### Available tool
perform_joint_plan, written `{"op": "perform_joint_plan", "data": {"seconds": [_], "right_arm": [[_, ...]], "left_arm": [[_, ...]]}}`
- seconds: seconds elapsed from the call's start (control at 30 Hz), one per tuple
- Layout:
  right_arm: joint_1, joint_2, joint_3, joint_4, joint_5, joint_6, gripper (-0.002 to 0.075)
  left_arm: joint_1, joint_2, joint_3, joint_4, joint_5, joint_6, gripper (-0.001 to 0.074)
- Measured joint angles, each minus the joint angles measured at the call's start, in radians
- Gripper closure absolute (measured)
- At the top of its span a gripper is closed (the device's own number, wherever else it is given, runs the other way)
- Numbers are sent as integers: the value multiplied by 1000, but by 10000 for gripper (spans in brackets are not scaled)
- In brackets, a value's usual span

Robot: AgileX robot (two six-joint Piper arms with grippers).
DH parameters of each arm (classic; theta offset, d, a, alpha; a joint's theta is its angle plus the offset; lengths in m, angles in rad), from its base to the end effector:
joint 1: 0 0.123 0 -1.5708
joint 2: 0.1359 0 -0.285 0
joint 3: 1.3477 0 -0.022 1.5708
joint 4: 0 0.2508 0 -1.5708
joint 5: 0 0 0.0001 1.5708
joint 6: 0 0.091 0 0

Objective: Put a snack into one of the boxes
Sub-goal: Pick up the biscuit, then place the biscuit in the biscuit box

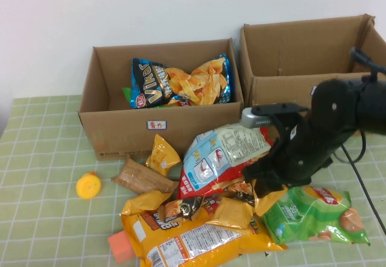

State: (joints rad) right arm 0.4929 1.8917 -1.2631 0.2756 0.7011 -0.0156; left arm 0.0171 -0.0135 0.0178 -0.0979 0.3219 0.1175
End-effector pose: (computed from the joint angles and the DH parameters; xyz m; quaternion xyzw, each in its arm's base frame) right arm 0.3293 0.1950 0.1841 -0.1596 0.9682 0.1399 0.1326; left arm 0.0537 -0.0019 0.1790 0.0125 0.7858 0.0007 0.6184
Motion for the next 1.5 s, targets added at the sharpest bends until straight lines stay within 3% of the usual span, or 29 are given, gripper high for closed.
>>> {"op": "perform_joint_plan", "data": {"seconds": [0.2, 0.47, 0.6, 0.9, 1.0, 1.13, 1.27, 1.4, 1.5], "right_arm": [[0, -91, -66, -118, 155, -74, 477], [0, -334, -72, -447, 92, 16, 477], [0, -365, -72, -670, 10, 149, 477], [-9, -261, -72, -1232, -155, 642, 477], [-41, -207, -88, -1344, -220, 813, 477], [-123, -127, -160, -1347, -282, 905, 478], [-187, -47, -257, -1243, -319, 897, 465], [-216, 27, -347, -1129, -286, 803, 316], [-216, 69, -401, -1050, -200, 721, 262]], "left_arm": [[0, 0, 0, 0, 0, 0, 737], [0, 0, 0, 0, 0, 0, 737], [0, 0, 0, 0, 0, 0, 737], [0, 0, 0, 0, 0, 0, 737], [0, 0, 0, 0, 0, 0, 737], [0, 0, 0, 0, 0, 0, 737], [0, 0, 0, 0, 0, 0, 737], [0, 0, 0, 0, 0, 0, 738], [0, 0, 0, 0, 1, 0, 737]]}}
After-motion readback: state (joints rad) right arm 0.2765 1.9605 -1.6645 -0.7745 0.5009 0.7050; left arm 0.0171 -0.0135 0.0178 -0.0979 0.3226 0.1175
